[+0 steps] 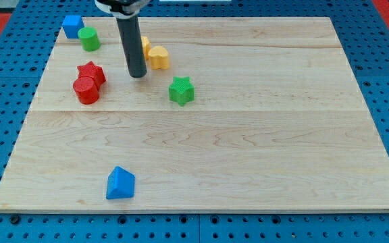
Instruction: Place the yellow blocks above to the green star
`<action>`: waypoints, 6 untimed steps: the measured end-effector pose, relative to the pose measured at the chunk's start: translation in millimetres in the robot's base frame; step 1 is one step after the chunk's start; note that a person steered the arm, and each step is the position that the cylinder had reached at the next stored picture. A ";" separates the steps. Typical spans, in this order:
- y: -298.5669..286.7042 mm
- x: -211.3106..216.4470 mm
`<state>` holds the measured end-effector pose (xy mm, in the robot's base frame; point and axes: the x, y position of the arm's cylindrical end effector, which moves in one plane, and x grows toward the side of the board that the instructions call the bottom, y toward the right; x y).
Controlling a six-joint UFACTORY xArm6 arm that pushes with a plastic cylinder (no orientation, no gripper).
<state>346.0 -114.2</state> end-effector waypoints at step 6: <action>-49.5 -69.1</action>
<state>276.9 -163.7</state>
